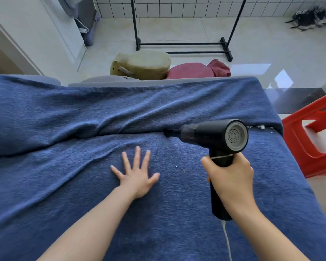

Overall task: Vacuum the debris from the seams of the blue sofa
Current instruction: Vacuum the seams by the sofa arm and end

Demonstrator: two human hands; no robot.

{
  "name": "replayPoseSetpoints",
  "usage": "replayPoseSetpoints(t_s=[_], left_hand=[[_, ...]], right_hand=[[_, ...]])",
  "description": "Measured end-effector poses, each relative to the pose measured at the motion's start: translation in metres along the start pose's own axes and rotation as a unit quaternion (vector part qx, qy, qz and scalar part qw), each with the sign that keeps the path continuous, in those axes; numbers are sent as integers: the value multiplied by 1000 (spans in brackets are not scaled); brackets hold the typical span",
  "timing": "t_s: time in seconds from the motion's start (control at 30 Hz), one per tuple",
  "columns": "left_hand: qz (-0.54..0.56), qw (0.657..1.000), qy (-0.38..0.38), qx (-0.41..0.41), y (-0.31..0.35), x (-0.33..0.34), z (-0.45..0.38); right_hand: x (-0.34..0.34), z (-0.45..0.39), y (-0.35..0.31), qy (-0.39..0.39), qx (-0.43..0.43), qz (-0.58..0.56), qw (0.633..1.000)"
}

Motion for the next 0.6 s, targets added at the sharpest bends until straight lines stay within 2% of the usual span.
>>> replayPoseSetpoints(t_s=[0.13,0.6], left_hand=[[-34,999,-29,-7,24,11,0],[-34,997,-59,-37,20,14,-7]], right_hand=[[-4,-3,1,-1,-10,1,1000],[-41,-11,6,-11,-26,8,1000]])
Point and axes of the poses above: each hand's wrist, its own z-axis away from the middle knuckle, its own x-axis out of the palm, y = z × x, the point moved 4 cm from there along -z, towards the middle knuckle, and after that the axes turned 4 degrees about x, right-handed, at the moved point
